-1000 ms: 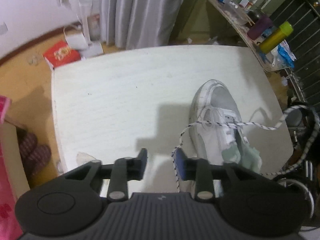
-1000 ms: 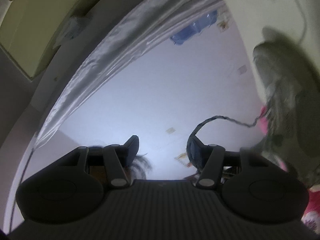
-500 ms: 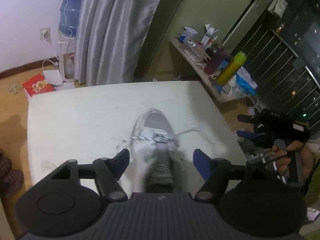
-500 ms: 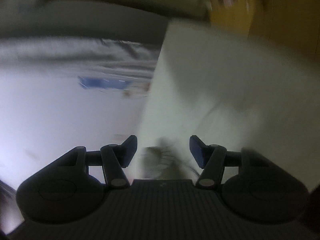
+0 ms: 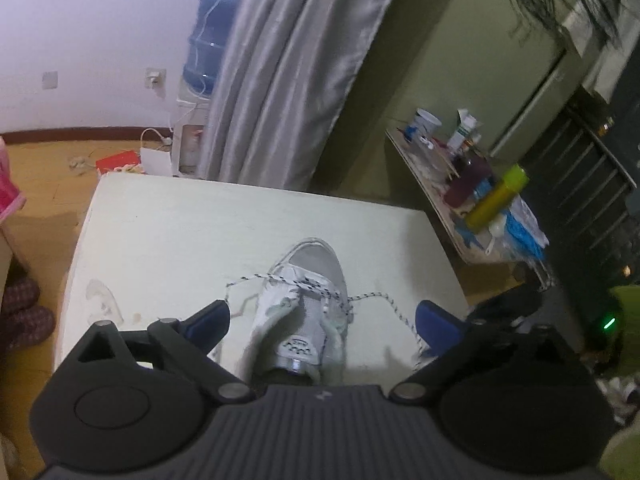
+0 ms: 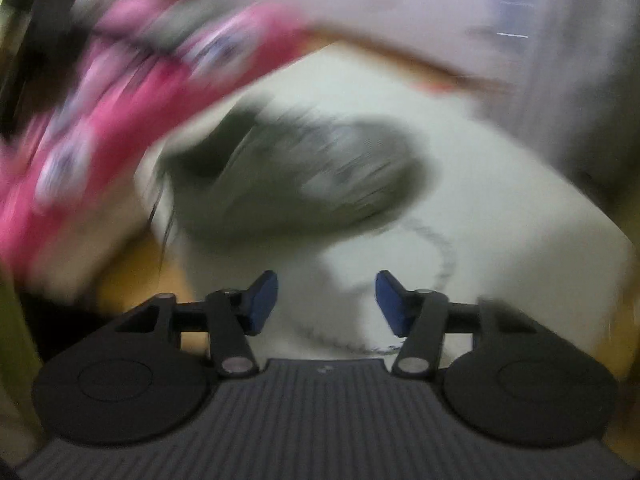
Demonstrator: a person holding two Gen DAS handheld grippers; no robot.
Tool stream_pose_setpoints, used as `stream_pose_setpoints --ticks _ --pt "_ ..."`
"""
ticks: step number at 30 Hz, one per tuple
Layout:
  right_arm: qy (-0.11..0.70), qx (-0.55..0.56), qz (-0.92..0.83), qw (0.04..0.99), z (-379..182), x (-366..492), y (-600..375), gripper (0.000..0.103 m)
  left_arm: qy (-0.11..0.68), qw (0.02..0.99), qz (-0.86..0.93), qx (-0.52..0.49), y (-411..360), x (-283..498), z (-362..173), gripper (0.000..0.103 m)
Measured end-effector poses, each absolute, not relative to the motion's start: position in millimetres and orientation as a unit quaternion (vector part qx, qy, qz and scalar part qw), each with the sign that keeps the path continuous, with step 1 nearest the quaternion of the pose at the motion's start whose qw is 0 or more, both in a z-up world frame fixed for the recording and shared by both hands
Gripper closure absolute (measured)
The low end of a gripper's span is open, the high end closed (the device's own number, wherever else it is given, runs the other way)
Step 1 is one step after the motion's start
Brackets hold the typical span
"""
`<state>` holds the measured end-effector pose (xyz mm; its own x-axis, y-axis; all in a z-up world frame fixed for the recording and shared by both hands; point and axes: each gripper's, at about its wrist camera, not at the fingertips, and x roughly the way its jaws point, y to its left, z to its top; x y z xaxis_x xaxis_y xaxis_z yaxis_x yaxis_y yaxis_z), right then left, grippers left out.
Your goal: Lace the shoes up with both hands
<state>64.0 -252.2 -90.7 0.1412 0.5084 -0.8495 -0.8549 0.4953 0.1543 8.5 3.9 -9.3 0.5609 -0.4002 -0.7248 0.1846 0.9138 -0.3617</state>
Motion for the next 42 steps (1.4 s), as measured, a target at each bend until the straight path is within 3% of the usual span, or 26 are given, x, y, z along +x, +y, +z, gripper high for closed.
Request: stream_pose_setpoints --ticks 3,10,12,20,22,26,32,33,35,38,42 --pt "0.447 -0.269 0.538 0.662 -114.5 60.6 -238.5 0.073 0.438 0.877 -0.141 -0.135 -5.0 0.3 -10.2 0.003" --pt "0.395 -0.353 0.631 0.567 -130.5 62.7 -228.2 0.074 0.453 0.872 -0.043 -0.179 -37.3 -19.8 -25.2 0.004" --pt "0.376 -0.382 0.648 0.542 -135.6 57.3 -226.4 0.08 0.455 0.871 -0.02 -0.183 -47.3 -24.8 -29.3 0.005" --pt "0.377 -0.387 0.668 0.512 -140.3 64.6 -213.2 0.088 0.478 0.862 0.008 -0.165 -64.2 -35.5 -35.2 0.016" --pt "0.385 -0.384 0.662 0.515 -136.7 69.4 -212.4 0.089 0.471 0.865 0.009 -0.172 -62.7 -38.0 -34.1 0.016" --pt "0.402 -0.379 0.651 0.521 -129.4 78.9 -210.6 0.102 0.463 0.867 -0.005 -0.187 -58.7 -38.1 -37.4 0.018" --pt "0.425 -0.369 0.629 0.536 -116.3 94.7 -208.6 0.103 0.455 0.869 -0.044 -0.189 -54.3 -26.8 -38.1 0.025" --pt "0.425 -0.365 0.613 0.557 -107.5 101.7 -210.1 0.103 0.452 0.871 -0.05 -0.187 -53.4 -24.7 -37.1 0.026" --pt "0.423 -0.356 0.58 0.599 -89.7 115.6 -213.2 0.103 0.445 0.876 -0.057 -0.175 -52.3 -19.0 -36.1 0.038" --pt "0.405 -0.35 0.524 0.662 -56.2 141.4 -223.4 0.103 0.454 0.877 -0.068 -0.143 -54.2 -4.3 -41.6 0.048" --pt "0.339 -0.351 0.455 0.745 -12.1 183.5 -233.9 0.103 0.461 0.877 -0.077 -0.113 -59.0 13.6 -50.8 0.05"
